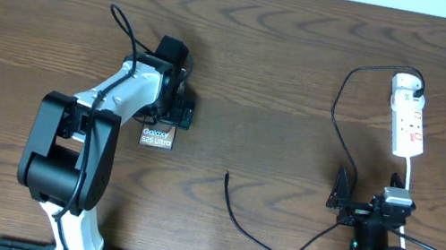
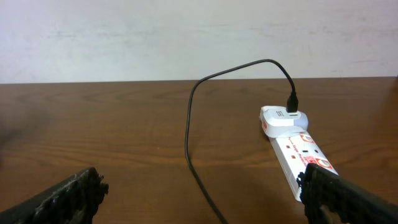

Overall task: Plug charger to phone and switch on socket
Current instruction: 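Lower the left gripper and close it on the phone's long edges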

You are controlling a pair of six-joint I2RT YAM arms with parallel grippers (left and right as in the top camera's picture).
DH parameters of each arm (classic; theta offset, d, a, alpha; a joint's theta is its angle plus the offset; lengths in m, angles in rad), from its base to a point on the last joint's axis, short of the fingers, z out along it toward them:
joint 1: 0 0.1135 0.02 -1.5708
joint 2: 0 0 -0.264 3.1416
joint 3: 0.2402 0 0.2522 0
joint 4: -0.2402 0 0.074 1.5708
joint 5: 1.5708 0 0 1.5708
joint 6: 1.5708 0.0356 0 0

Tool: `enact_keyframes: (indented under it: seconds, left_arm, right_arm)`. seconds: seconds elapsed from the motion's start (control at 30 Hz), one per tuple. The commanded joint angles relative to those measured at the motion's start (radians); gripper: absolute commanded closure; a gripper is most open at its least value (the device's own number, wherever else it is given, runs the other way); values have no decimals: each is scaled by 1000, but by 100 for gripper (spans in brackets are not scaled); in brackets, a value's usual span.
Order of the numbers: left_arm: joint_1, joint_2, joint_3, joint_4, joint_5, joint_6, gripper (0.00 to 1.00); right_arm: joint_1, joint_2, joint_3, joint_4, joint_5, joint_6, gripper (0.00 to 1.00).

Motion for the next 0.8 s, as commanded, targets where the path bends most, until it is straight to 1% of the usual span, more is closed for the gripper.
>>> enact_keyframes:
  seconds: [0.0, 0.33, 0.47, 0.5, 0.53, 0.77]
  left_arm:
    - [0, 10, -26, -11, 71, 6, 2]
    - [0, 10, -26, -6, 71, 6, 2]
    - [0, 10, -26, 1, 71, 6, 1]
    - [0, 10, -26, 3, 71, 6, 5]
    - [0, 10, -26, 5, 71, 6, 7]
    - [0, 10, -26, 4, 71, 6, 8]
  right_arm:
    - [2, -5, -1, -5, 8, -2, 1]
    - [2, -5, -1, -4, 8, -3, 1]
    - [2, -5, -1, -4, 8, -3, 1]
    - [2, -5, -1, -5, 8, -3, 1]
    - [2, -5, -1, -5, 8, -3, 1]
    - [2, -4, -1, -5, 8, -3, 1]
